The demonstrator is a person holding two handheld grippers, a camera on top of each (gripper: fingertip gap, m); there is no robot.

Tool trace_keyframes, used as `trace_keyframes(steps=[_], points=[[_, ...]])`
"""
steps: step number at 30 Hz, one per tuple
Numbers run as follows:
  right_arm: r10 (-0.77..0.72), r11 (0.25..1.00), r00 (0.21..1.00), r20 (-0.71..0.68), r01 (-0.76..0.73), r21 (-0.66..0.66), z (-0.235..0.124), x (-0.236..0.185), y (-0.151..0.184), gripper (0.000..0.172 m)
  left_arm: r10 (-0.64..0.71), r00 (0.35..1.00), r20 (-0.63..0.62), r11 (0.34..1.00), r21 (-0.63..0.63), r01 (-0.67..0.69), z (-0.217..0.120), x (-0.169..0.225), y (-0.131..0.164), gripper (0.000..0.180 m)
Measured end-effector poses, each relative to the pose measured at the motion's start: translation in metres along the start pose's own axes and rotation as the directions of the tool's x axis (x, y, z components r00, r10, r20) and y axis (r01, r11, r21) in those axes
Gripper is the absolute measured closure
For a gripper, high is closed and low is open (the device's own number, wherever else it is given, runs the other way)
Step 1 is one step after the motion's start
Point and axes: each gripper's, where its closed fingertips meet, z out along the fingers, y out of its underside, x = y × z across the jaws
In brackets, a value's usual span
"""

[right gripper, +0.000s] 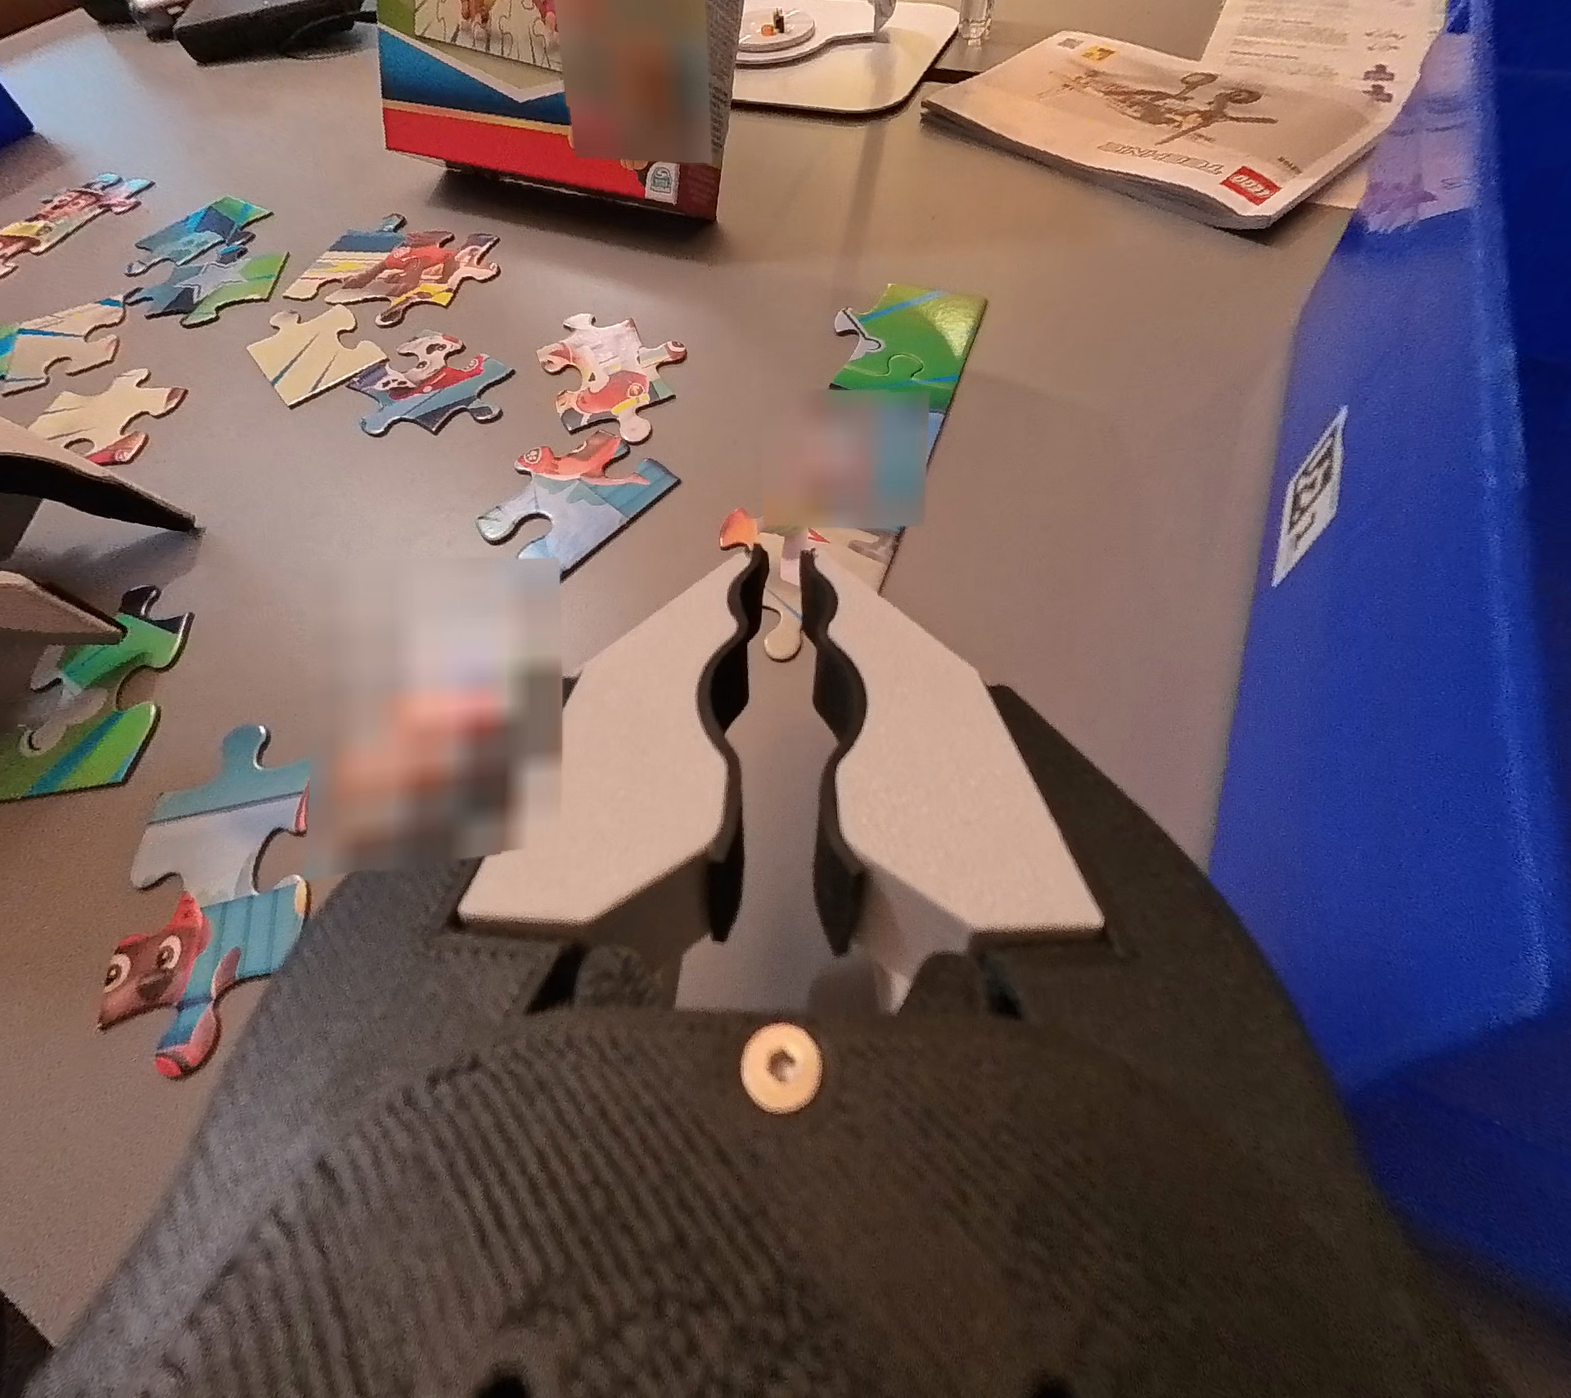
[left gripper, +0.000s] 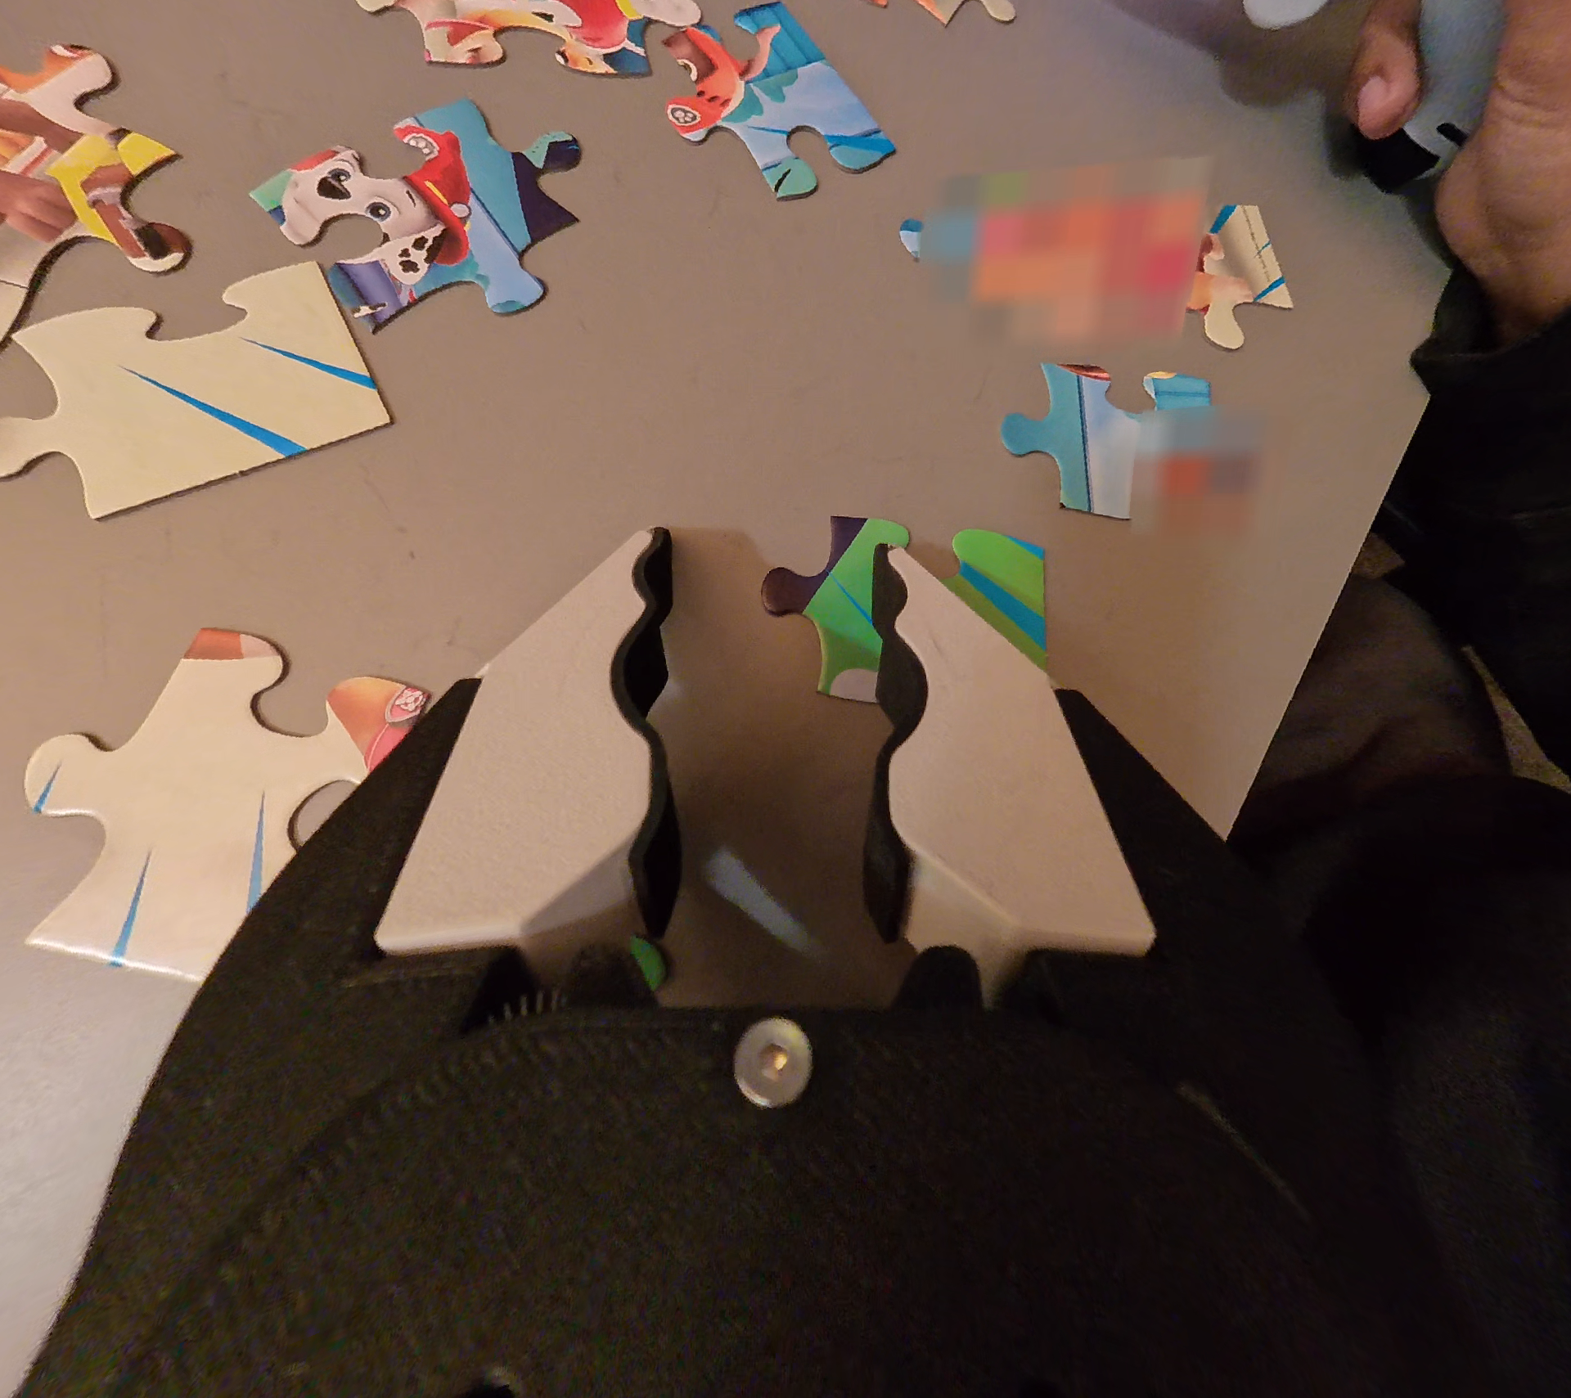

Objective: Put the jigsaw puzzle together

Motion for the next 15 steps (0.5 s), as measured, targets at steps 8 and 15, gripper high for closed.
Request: trace_keyframes(steps=[8, 15], points=[[0.000, 1.000, 1.000, 0.001, 0.000, -0.004, 0.0003, -0.0001, 0.0004, 0.165, -0.009, 1.000, -0.009, 1.000, 0.003, 0.009, -0.0004, 0.0000, -0.0002, 0.135], [-0.002, 1.000, 1.000, 0.002, 0.002, -0.011, 0.0011, -0.0005, 0.0012, 0.165, -0.008, 1.000, -0.008, 1.000, 0.002, 0.008, -0.0005, 0.0000, -0.0001, 0.135]])
